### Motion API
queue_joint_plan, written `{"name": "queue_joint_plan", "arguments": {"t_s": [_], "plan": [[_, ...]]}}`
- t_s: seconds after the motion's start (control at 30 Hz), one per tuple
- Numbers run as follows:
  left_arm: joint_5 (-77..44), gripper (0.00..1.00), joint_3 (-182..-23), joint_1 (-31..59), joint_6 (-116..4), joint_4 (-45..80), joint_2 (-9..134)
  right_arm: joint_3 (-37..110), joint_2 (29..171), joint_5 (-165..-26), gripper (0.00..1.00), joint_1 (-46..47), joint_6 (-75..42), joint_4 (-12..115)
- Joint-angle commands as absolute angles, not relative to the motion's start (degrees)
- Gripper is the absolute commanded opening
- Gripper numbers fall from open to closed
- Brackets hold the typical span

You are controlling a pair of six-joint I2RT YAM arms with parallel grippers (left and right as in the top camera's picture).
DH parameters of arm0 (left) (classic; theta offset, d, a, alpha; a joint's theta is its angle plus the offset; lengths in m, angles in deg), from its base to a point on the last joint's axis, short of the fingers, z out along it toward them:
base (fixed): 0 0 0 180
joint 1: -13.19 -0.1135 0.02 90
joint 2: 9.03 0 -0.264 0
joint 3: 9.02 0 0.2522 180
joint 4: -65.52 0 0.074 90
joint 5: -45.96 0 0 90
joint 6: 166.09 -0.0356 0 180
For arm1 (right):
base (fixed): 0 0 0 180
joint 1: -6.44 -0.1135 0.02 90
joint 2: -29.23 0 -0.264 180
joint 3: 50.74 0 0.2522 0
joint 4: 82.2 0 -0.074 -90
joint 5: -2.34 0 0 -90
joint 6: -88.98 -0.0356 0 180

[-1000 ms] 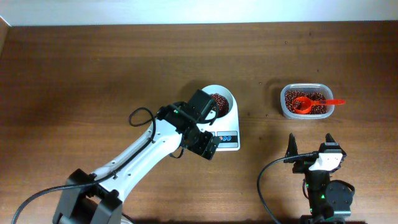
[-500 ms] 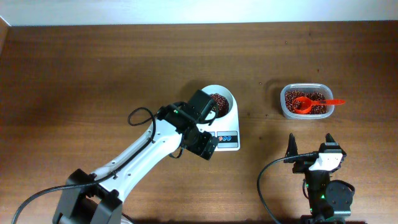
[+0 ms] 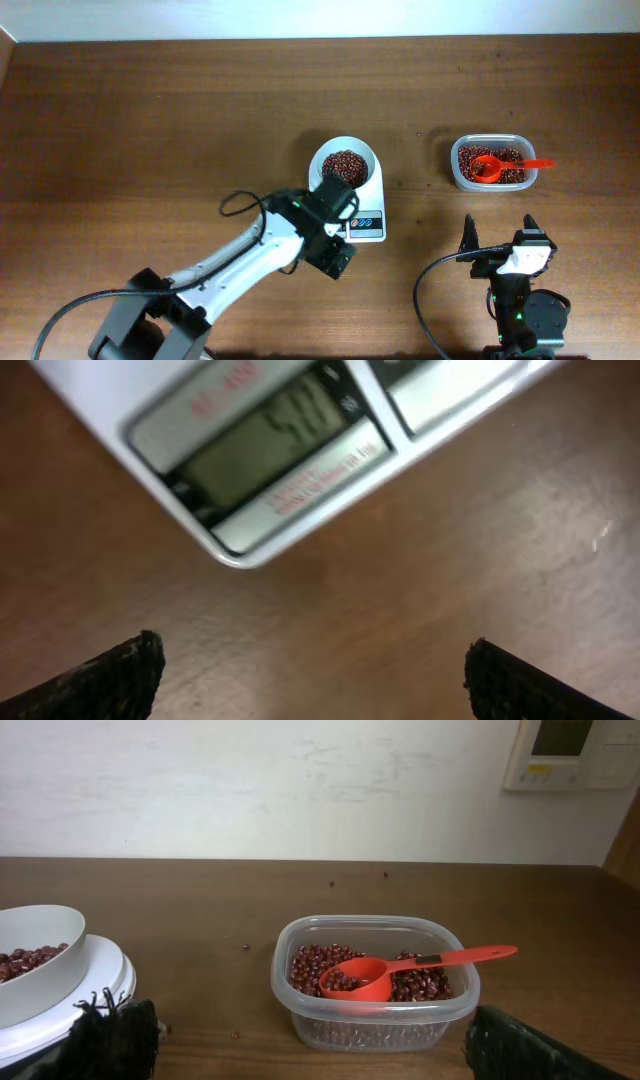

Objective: Scoop item into bowl and weigh 50g on scale

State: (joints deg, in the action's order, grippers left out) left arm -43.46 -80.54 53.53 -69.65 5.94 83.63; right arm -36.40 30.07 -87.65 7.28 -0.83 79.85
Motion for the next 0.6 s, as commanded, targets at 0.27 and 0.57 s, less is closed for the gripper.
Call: {"name": "queue_joint_plan", "arguments": {"t_s": [0.27,0.57], "plan": [[-46.87,0.99,-77.3,55.74,-68.87,9.22,86.19,-36.66,29.44,-87.19,0.99,7.59,-1.09,79.48],[-39.42,0.98,-80.8,55.69,-63.71,4.19,88.05,-36.66,29.44,-87.19,0.99,7.59,-1.09,79.48]]}}
